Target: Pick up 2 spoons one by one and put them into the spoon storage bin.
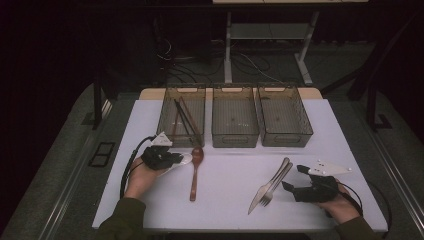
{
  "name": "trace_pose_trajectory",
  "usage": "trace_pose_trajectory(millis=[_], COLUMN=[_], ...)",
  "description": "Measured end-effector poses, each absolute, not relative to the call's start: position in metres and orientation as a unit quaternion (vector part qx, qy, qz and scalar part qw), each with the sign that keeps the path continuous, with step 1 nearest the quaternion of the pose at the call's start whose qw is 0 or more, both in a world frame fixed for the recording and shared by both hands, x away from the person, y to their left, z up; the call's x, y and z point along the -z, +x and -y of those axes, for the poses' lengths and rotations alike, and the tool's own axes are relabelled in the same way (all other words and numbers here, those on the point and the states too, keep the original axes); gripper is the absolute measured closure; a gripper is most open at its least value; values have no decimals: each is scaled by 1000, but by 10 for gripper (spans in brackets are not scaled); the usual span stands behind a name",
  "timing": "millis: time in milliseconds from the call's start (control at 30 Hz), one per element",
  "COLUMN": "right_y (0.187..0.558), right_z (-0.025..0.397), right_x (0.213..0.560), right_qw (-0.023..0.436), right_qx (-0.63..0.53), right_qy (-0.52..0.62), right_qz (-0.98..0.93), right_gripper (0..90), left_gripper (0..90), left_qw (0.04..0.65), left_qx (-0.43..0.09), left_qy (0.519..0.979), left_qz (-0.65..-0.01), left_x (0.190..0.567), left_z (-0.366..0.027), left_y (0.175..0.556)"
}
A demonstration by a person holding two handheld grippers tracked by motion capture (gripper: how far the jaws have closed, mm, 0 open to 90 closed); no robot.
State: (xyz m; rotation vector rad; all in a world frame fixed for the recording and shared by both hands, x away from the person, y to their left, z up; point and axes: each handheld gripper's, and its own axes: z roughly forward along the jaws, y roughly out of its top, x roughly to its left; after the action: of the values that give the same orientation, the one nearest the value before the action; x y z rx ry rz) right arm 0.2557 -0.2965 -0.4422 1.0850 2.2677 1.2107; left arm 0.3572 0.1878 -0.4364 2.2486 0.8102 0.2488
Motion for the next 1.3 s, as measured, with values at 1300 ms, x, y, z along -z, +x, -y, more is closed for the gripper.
trace_pose_trajectory(millis=[1300], right_y=[256], right_z=[292], right_x=[444], right_qw=[156], right_qx=[-439], right_qy=[386], right_qz=[-796], right_gripper=[120], left_gripper=[831], left_qw=[411], left_qx=[-105], left_qy=[857], left_qz=[-294], left_x=[396], left_z=[-160], left_y=[343])
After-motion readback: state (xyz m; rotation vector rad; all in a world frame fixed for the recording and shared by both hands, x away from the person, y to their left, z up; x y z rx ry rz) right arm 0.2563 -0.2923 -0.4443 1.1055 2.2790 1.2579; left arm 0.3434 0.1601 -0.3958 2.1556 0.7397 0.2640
